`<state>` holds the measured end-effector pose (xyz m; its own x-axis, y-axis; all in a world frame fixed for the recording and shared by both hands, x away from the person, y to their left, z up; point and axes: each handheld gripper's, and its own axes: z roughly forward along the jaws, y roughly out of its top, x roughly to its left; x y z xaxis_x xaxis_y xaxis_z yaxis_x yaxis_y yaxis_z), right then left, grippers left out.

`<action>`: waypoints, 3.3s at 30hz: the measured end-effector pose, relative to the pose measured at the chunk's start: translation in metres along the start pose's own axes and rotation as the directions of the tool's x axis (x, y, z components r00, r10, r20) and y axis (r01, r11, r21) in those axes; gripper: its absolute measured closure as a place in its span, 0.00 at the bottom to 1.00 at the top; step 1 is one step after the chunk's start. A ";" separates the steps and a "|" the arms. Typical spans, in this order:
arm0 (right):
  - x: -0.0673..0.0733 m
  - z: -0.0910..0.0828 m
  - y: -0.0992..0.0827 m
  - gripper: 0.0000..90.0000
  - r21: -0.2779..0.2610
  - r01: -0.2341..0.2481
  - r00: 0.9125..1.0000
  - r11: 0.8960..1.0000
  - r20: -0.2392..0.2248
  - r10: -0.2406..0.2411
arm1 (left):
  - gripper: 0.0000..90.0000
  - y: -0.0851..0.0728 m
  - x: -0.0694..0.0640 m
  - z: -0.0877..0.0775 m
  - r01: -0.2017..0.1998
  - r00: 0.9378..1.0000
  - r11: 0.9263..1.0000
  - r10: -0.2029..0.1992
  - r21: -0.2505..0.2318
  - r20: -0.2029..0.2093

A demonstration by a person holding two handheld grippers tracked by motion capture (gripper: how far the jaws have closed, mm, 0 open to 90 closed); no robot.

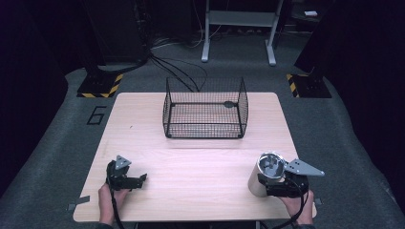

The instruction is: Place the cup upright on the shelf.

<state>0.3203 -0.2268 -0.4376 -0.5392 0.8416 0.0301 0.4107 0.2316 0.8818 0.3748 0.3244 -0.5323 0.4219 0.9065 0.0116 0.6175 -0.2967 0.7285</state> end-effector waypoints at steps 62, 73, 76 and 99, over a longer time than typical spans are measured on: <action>0.007 0.006 0.034 0.04 -0.062 0.041 0.999 0.997 0.038 -0.039 | 0.01 0.000 0.000 0.000 0.000 1.000 1.000 0.000 0.002 -0.002; 0.011 0.017 0.052 0.04 -0.060 0.069 0.998 0.996 0.017 -0.068 | 0.01 0.000 0.000 0.000 0.000 1.000 1.000 0.000 0.002 -0.002; 0.012 0.021 0.055 0.04 -0.055 0.078 0.997 0.995 0.008 -0.078 | 0.01 0.000 0.000 0.000 0.000 1.000 1.000 0.000 0.002 -0.002; 0.020 0.041 0.091 0.04 -0.069 0.111 0.993 0.991 -0.033 -0.114 | 0.01 0.000 0.000 0.000 0.000 1.000 1.000 0.000 0.001 -0.002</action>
<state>0.3775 -0.1688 -0.3758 -0.6063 0.7933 -0.0551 0.2962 0.2896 0.9102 0.3746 0.3242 -0.5322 0.4202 0.9073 0.0128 0.6182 -0.2965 0.7279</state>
